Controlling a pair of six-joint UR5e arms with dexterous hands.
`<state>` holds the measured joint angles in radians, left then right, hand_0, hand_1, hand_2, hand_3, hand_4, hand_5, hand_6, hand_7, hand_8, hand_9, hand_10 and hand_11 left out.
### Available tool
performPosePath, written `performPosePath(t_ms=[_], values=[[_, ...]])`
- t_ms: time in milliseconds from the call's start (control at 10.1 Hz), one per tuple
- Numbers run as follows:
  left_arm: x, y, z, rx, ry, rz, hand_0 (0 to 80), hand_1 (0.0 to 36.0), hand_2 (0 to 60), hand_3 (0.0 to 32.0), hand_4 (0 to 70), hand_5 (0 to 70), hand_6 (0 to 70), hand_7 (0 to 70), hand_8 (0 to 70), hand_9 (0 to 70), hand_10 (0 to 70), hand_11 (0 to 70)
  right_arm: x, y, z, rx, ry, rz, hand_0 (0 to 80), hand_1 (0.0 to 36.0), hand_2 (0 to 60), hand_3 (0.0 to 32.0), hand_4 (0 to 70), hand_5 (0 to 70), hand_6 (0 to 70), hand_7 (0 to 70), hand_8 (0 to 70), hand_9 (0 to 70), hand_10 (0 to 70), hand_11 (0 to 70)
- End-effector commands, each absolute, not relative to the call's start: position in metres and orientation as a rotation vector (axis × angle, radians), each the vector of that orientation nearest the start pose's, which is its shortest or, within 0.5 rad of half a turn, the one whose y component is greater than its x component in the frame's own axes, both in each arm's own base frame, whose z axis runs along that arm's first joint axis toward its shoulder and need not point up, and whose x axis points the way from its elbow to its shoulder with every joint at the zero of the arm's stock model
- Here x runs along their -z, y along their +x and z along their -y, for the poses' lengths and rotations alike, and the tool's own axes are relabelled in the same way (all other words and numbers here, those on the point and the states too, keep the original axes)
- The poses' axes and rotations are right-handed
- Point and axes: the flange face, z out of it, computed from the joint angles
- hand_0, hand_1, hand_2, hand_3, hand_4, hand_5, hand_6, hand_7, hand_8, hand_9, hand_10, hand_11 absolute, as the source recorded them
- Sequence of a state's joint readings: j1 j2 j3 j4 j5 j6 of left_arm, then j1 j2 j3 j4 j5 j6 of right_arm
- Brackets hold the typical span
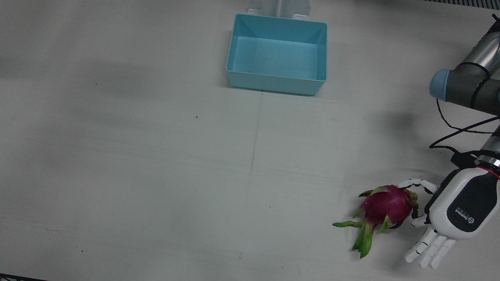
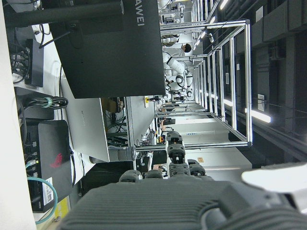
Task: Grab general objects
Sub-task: 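Push the left hand fingers against the dragon fruit, tipping it upright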
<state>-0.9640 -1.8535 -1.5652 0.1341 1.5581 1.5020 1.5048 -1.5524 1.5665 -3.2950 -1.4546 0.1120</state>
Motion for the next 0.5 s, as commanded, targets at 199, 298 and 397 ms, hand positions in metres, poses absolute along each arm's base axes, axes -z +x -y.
performPosePath(t_ms=[199, 298, 397], values=[[-0.5422, 0.2352, 0.5737, 0.804, 0.737, -1.615, 41.3, 32.9, 60.0, 0.0, 55.7, 48.0, 0.0, 14.5, 0.1, 1.5, 0.0, 0.0, -0.6938, 0.1125, 0.4927, 2.283, 0.046, -1.994, 0.0, 0.0, 0.0, 0.0, 0.0, 0.0, 0.0, 0.0, 0.0, 0.0, 0.0, 0.0], [-0.5417, 0.2356, 0.5725, 0.806, 0.729, -1.605, 45.9, 16.6, 37.8, 0.0, 39.1, 43.2, 0.0, 12.8, 0.2, 1.1, 0.0, 0.0, -0.6938, 0.1127, 0.4927, 2.282, 0.044, -1.994, 0.0, 0.0, 0.0, 0.0, 0.0, 0.0, 0.0, 0.0, 0.0, 0.0, 0.0, 0.0], [-0.5377, 0.2356, 0.5722, 0.806, 0.727, -1.602, 44.5, 5.2, 0.0, 0.0, 5.9, 19.5, 0.0, 9.5, 0.0, 0.5, 0.0, 0.0, -0.6938, 0.1127, 0.4927, 2.282, 0.044, -1.994, 0.0, 0.0, 0.0, 0.0, 0.0, 0.0, 0.0, 0.0, 0.0, 0.0, 0.0, 0.0]])
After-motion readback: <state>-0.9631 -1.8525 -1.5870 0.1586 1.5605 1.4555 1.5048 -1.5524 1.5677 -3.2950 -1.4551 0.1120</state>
